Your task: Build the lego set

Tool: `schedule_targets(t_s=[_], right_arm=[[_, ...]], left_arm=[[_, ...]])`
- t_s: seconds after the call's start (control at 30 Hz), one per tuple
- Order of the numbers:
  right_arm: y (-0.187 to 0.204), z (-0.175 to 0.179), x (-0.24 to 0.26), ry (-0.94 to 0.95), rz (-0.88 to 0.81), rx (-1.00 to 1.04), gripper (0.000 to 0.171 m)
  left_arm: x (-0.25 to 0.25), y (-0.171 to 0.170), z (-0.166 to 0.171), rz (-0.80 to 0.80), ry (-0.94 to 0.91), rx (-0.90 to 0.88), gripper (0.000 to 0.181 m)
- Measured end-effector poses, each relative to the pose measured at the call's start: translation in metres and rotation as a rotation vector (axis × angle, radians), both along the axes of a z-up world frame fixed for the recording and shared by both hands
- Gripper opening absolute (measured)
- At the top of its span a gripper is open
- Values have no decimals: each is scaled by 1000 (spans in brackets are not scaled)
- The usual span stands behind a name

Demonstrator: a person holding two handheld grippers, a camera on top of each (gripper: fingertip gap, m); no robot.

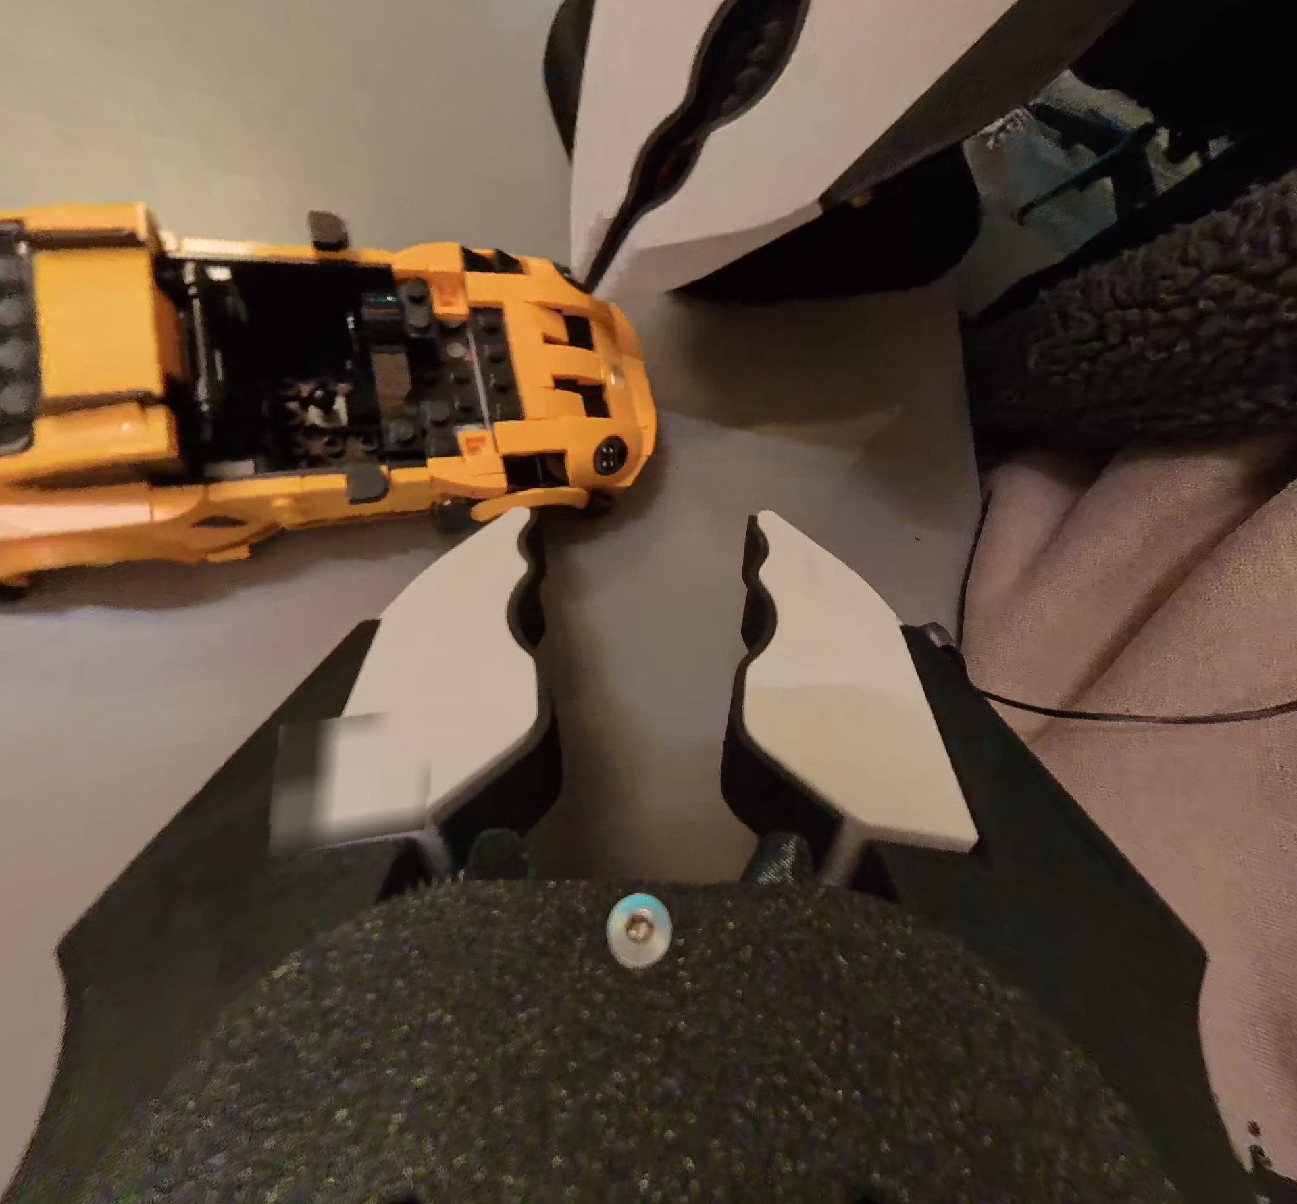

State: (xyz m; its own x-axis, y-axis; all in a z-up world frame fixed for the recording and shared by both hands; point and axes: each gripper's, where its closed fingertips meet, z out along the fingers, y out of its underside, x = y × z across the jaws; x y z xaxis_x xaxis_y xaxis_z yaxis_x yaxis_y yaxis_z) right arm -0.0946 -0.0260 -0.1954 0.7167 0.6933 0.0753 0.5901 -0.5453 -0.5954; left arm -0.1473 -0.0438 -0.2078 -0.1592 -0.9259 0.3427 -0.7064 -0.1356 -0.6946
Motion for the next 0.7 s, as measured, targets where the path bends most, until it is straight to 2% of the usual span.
schedule_targets(t_s=[0.1,0.17,0.3,0.4,0.47,0.6,0.7], right_arm=[[6,1,5,22,-76,10,0],[9,0,7,33,-102,-11,0],[10,-3,8,20,-111,-44,0],[9,-2,9,25,-117,-60,0],[8,-3,10,20,-125,-73,0],[10,-3,10,28,-135,-81,0],[10,-3,10,13,-134,-99,0]], left_arm=[[2,-2,1,-47,-8,4,55],[-1,1,6,-69,-9,2,47],[-9,29,28,-90,-80,97,43],[-11,69,37,-159,-99,365,65],[-3,92,38,-282,-131,531,79],[22,108,19,-567,-117,501,92],[30,104,2,-746,-45,443,100]])
